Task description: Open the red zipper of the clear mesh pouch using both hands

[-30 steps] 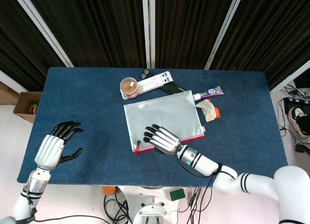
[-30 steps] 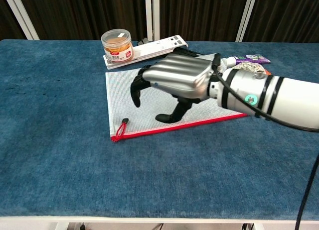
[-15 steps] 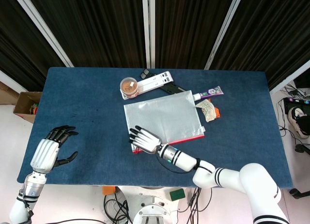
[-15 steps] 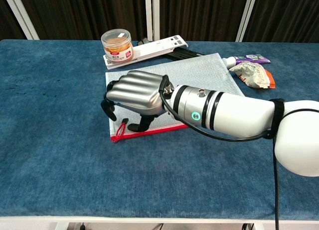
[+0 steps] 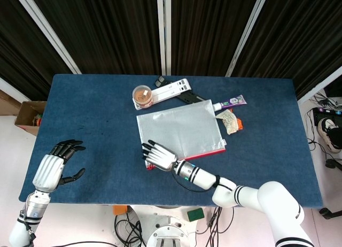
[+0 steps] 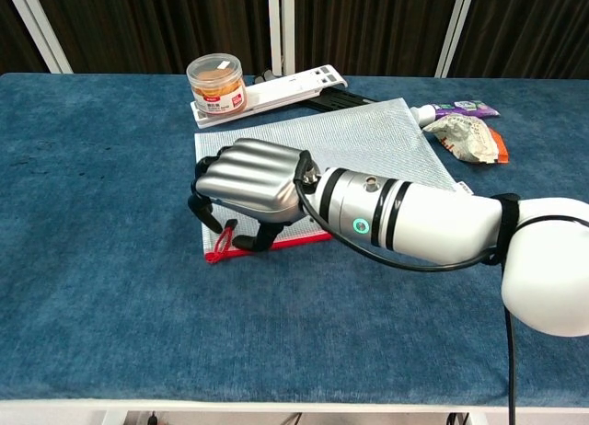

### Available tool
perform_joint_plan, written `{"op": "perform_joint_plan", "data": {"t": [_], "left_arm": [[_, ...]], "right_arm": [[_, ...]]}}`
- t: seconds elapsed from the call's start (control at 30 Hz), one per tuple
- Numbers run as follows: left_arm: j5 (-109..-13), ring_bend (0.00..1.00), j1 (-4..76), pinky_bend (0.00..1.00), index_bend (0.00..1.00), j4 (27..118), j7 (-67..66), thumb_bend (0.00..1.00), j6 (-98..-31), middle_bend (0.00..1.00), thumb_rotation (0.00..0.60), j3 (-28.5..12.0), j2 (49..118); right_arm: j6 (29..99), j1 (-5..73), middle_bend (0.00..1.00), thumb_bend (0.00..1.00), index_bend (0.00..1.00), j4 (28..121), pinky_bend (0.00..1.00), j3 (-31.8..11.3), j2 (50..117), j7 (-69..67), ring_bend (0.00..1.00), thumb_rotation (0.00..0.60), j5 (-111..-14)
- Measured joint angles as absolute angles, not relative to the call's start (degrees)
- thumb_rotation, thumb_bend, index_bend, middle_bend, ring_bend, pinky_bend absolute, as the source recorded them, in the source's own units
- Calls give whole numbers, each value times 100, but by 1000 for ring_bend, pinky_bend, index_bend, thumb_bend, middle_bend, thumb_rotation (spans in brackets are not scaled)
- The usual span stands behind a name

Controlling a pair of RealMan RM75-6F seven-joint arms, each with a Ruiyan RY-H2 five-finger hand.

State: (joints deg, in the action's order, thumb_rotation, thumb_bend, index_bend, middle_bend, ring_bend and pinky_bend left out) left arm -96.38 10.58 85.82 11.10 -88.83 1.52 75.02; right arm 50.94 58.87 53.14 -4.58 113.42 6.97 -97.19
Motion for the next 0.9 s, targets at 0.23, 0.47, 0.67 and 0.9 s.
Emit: {"op": "perform_joint_plan", "data": {"t": [0.23,0.47,0.67,0.9], "left_arm": [[-9649,152,1052,187,278,8579,1132,223,-8882,194,600,150,7508],[-9653,152,1034,187,278,8545,1188,223,-8895,193,600,153,7513],[-9663,152,1019,187,278,8522,1216,223,-8902,193,600,163,7507],[-9635,152,1016,187,278,8488,1264,223,-8864,193,600,168,7499]], "right_arm": [[5117,5909,379,340,568,5172,256,-380,11422,692,149,600,-9694],[5126,5949,391,398,605,5059,256,-338,11510,673,157,600,-9668],[5185,5977,403,495,667,4966,256,-310,11588,660,167,600,-9674],[5356,5964,428,586,731,4944,253,-275,11595,626,181,600,-9710]]}}
